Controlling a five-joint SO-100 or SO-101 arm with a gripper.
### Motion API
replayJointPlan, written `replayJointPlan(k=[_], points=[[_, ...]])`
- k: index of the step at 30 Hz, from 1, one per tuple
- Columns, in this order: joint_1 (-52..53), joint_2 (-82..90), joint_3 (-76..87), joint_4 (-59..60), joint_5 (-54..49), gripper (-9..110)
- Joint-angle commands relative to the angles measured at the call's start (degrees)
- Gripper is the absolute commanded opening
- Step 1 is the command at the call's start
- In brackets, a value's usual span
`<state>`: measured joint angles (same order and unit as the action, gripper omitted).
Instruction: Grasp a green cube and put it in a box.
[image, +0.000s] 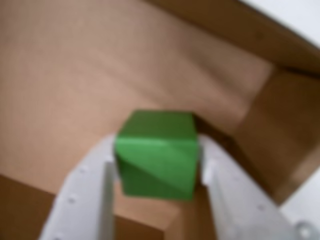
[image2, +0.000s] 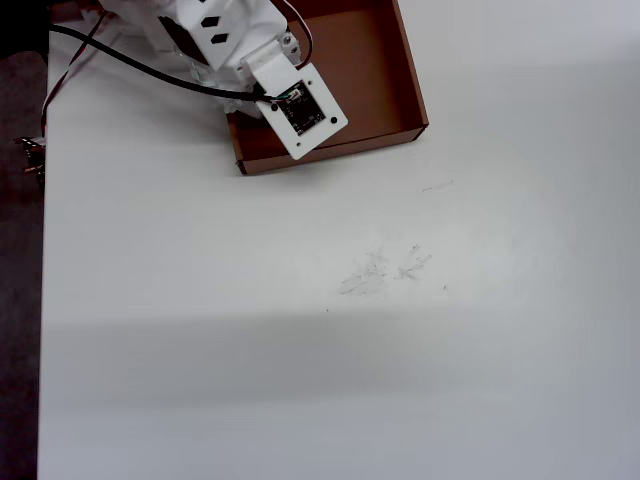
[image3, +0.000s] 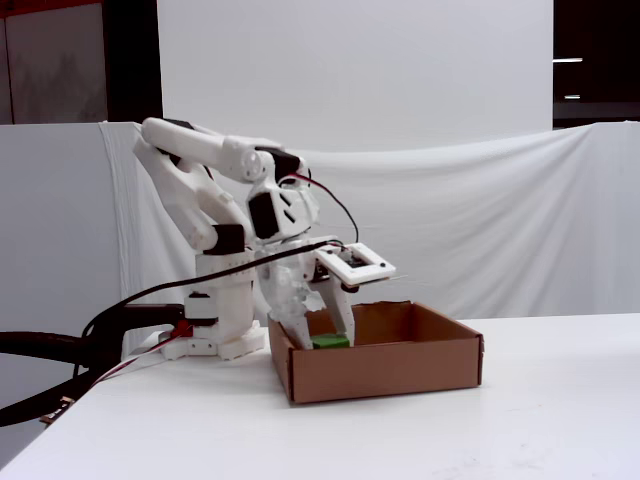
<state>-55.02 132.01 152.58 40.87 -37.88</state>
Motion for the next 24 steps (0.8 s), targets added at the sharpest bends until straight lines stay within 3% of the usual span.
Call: replayJointPlan(k=[1,12,24], points=[[0.09,1.41,-0.26,-1.05,-0.26,22],[1.32,1.23,-5.36,5.80,-0.35,28],[10.28,-0.35,-29.00,22.15,-0.35,30]])
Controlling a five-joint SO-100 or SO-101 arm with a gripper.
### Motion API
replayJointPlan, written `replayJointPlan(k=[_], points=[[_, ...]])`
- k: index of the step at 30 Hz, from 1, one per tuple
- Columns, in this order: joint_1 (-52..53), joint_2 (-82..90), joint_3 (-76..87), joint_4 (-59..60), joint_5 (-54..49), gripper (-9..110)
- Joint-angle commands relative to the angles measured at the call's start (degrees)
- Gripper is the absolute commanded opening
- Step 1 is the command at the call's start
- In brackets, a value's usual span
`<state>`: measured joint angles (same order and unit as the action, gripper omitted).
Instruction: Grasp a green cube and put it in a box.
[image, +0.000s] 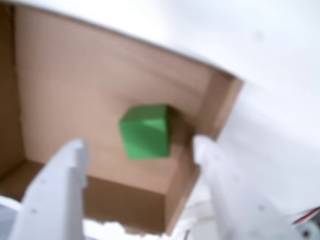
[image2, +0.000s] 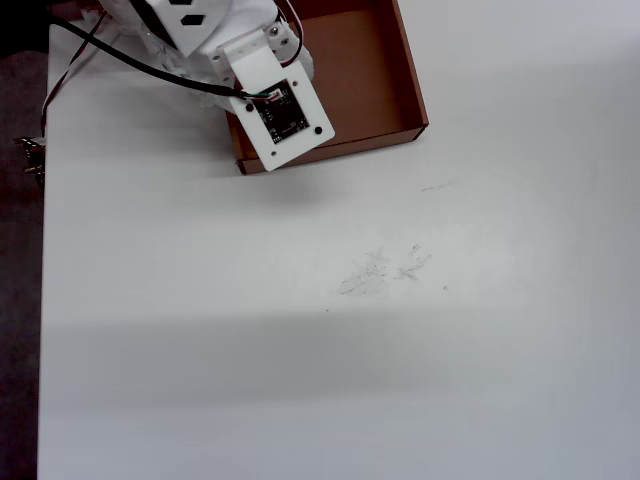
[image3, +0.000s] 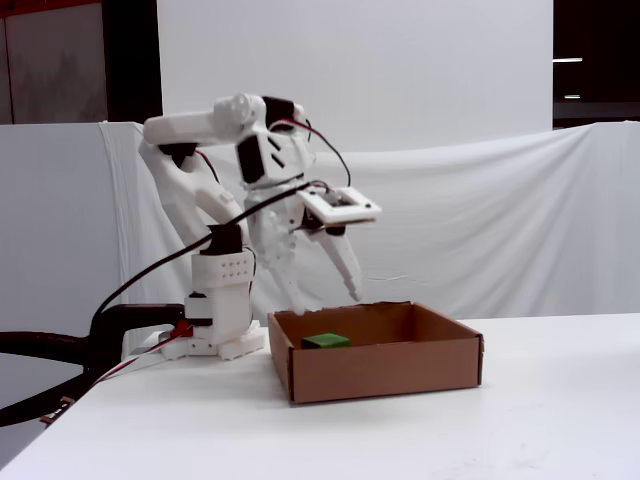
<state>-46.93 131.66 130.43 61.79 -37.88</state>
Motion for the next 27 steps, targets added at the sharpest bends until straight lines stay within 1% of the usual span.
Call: replayJointPlan(k=[1,5,10,13,17,21,27], points=[[3.60,0.09,-8.35,1.32,-0.35,30],[10.11,1.32,-12.39,0.00,-1.93,28],[18.11,6.68,-10.11,-3.96,-8.09,23],[23.12,12.66,-3.96,-7.47,-12.74,20],[29.36,22.76,8.35,-10.81,-19.51,16],[33.13,30.32,18.37,-9.14,-24.87,15],[35.16,39.90,29.88,-4.04,-29.53,13]])
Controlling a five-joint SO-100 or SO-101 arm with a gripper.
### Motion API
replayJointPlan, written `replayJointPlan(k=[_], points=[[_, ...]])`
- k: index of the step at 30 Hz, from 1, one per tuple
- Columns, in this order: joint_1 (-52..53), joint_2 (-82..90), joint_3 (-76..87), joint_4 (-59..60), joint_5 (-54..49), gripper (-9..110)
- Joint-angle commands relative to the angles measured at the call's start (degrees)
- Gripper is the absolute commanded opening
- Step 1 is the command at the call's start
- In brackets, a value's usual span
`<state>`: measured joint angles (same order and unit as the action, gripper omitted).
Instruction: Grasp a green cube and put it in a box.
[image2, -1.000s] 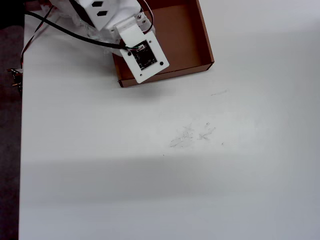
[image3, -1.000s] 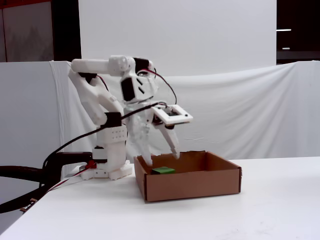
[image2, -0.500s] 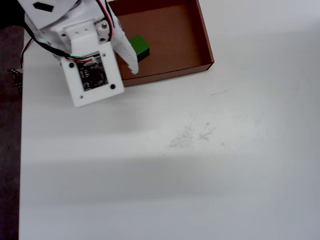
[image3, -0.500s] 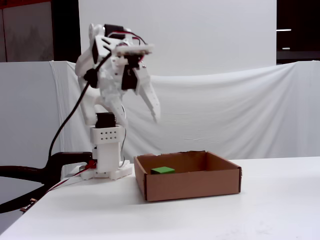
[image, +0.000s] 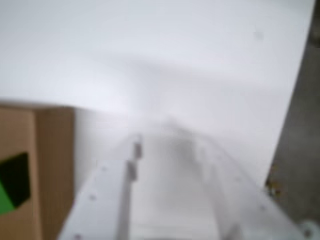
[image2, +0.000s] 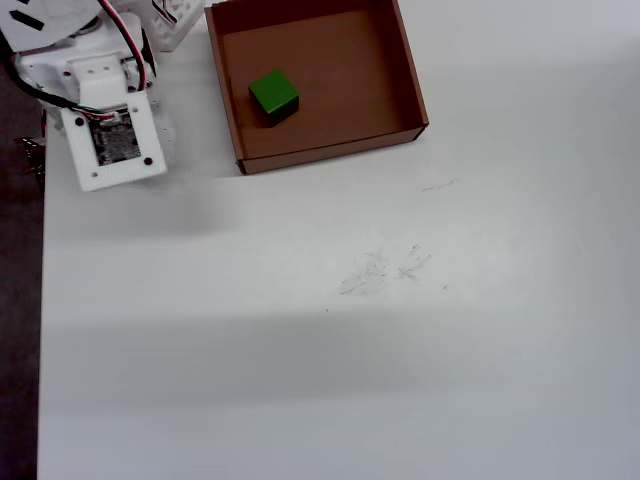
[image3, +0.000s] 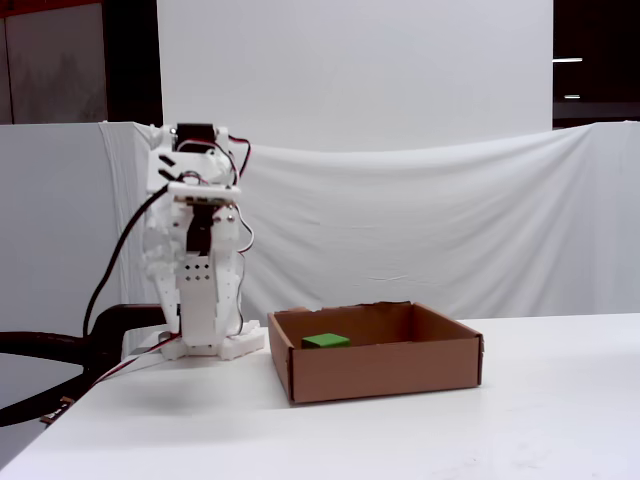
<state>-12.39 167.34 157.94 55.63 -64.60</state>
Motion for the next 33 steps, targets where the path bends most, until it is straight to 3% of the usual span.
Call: replayJointPlan(k=[1,14,33], points=[[0.79,5.71,3.96,3.16,-3.60,13],[2.20,14.68,12.22,15.21,-11.43,10],[3.69,14.94,12.39,15.64,-10.55,8]])
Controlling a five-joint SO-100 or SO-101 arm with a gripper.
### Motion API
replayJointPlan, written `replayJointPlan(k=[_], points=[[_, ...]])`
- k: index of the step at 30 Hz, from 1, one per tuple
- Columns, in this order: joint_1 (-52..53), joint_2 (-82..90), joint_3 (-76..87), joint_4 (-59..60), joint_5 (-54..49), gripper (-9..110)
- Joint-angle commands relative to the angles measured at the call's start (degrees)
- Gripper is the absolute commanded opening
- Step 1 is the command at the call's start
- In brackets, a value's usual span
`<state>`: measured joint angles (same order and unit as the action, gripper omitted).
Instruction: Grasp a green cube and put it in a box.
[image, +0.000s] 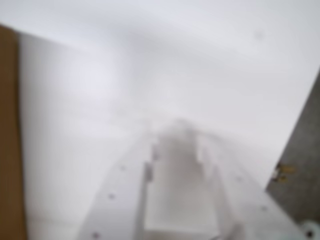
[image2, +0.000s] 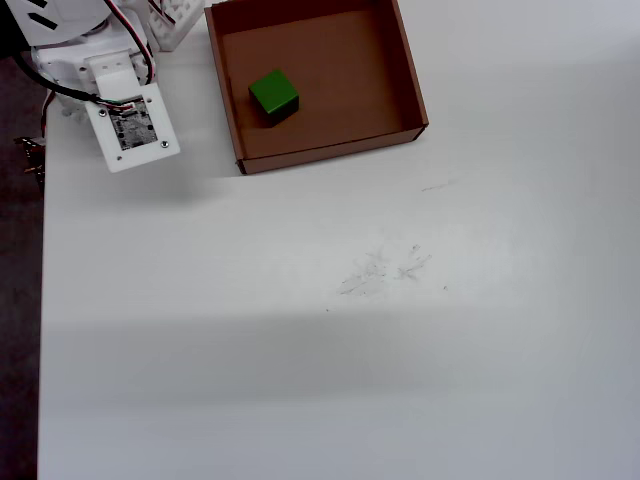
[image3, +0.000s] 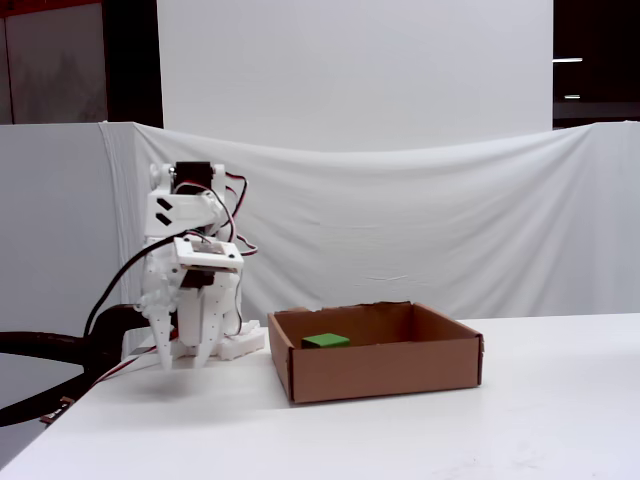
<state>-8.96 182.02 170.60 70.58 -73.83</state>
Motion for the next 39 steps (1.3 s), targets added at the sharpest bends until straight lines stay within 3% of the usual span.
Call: replayJointPlan(k=[1,17,39], points=[[0.26,0.26,-0.26,0.70,-1.32,8],[0.26,0.26,-0.26,1.05,5.45,21],[0.26,0.26,-0.26,0.97,5.98,21]])
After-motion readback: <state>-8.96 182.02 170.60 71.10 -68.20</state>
